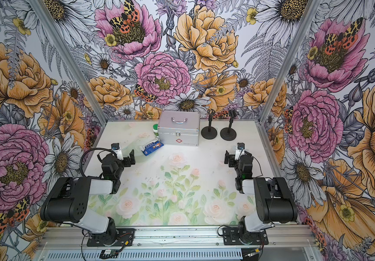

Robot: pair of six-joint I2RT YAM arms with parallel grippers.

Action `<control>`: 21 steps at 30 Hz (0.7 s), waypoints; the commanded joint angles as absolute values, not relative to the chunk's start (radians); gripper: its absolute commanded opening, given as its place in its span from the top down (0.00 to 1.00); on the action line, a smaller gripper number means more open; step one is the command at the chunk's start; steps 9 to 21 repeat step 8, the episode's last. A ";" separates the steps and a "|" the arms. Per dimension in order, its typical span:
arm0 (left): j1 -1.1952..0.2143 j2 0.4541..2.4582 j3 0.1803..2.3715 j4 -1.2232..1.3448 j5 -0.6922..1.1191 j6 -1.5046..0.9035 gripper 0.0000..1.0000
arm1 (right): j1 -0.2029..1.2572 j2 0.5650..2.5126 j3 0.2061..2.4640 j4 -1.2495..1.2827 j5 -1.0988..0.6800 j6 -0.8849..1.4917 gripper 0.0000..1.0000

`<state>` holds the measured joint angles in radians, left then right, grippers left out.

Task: Assemble a microphone stand
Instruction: Reset both arms

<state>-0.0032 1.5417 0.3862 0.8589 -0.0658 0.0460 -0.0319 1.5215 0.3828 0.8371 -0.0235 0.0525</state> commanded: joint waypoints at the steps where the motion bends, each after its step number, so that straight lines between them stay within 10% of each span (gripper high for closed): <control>1: 0.006 1.536 0.393 0.882 -0.055 0.025 0.01 | -0.047 1.537 0.412 0.821 -0.049 0.064 0.01; 21: 0.005 1.535 0.393 0.881 -0.057 0.025 0.01 | -0.048 1.529 0.402 0.833 -0.049 0.064 0.00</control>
